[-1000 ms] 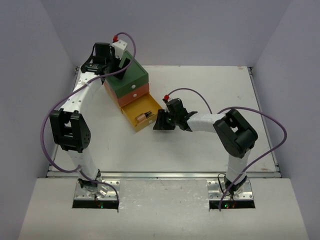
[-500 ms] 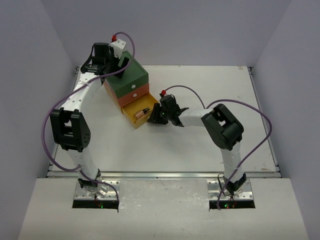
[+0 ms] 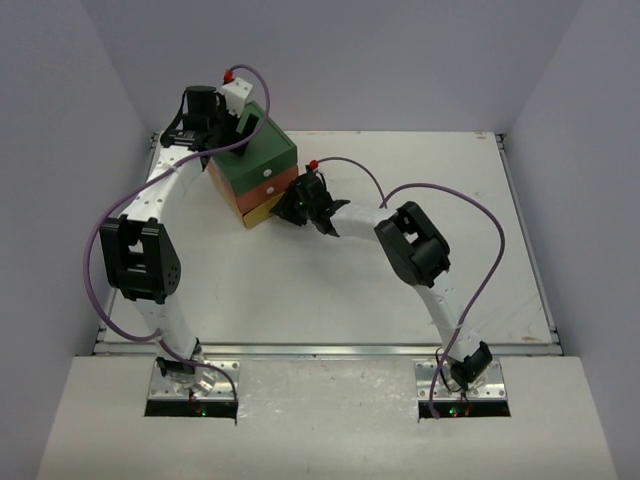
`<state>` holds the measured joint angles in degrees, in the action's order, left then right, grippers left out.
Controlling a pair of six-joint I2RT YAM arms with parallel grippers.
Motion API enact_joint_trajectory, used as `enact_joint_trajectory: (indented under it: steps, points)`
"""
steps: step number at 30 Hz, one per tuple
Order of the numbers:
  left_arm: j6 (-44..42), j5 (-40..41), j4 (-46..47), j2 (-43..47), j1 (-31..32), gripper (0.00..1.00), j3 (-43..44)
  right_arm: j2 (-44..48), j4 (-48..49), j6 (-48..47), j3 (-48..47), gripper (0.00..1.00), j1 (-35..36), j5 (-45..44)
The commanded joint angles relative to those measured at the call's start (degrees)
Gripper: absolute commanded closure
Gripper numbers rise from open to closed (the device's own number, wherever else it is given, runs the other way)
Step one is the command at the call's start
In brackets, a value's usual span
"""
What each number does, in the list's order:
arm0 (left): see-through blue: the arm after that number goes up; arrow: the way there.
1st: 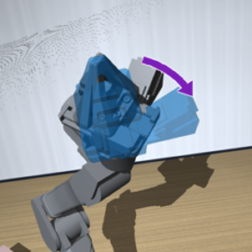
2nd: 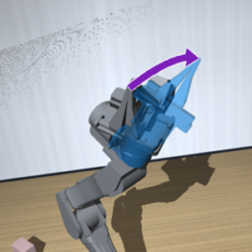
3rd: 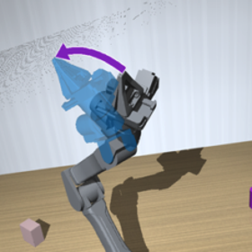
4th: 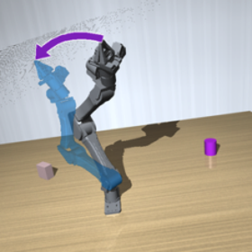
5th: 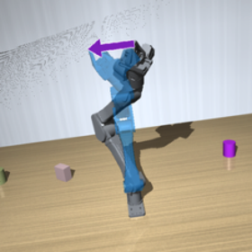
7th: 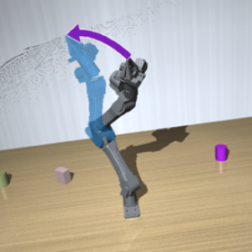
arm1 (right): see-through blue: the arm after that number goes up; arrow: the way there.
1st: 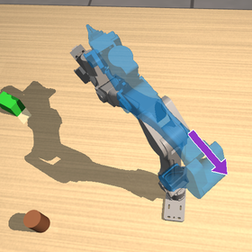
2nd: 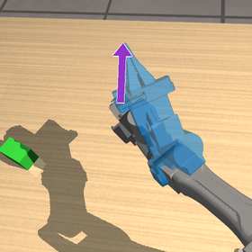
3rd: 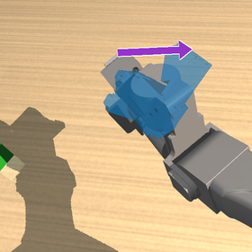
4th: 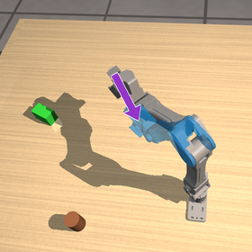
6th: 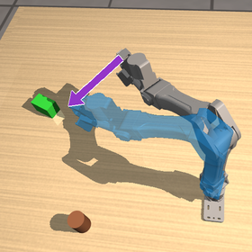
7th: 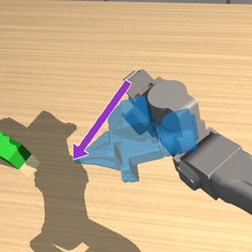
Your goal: Organize the makeup
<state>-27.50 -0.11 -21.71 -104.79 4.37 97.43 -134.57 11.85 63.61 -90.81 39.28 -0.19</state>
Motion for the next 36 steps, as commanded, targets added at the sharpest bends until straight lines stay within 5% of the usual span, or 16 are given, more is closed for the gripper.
enact_joint_trajectory:
  steps: [1,10,16,19,21,23,24,30,33,36]
  points:
    - [-1.17,-1.82,-5.35,-2.35,-0.50,0.03,-2.06,-2.71,2.60,4.68,-5.77,0.64,-0.87,-9.38]
    - [-1.23,-3.03,-5.70,-1.91,-0.50,0.03,-1.73,-1.15,4.95,2.75,-4.44,0.64,-1.04,-10.98]
    - [-0.96,-2.00,-6.43,-2.98,-0.50,0.02,2.62,11.01,12.21,-3.57,11.66,0.57,-1.64,-11.30]
    - [-0.39,-2.52,-7.24,-3.63,-0.50,0.02,5.58,20.28,13.29,-8.76,18.68,0.47,-4.06,-4.47]
    - [-0.32,-3.69,-9.39,-4.22,-0.50,0.02,10.43,30.12,12.10,-16.19,24.44,0.30,-6.19,3.27]
    - [0.07,-4.10,-11.03,-4.14,-0.50,0.02,14.50,38.72,5.16,-24.49,29.08,0.01,-8.04,4.85]
    - [0.43,-4.10,-11.52,-3.84,-0.50,0.02,15.47,42.72,-0.61,-27.11,30.25,0.01,-9.37,4.87]
    - [3.49,-2.44,-16.26,0.46,-0.83,0.01,22.59,55.10,-24.73,-32.60,34.02,0.01,-31.14,18.38]
    - [4.95,4.10,-16.82,8.73,-4.14,0.00,17.51,62.10,-31.71,-32.81,36.63,0.01,-44.69,12.82]
    - [6.07,4.90,-16.07,14.77,-11.18,0.00,10.15,66.87,-31.89,-33.18,39.76,0.01,-49.14,6.97]
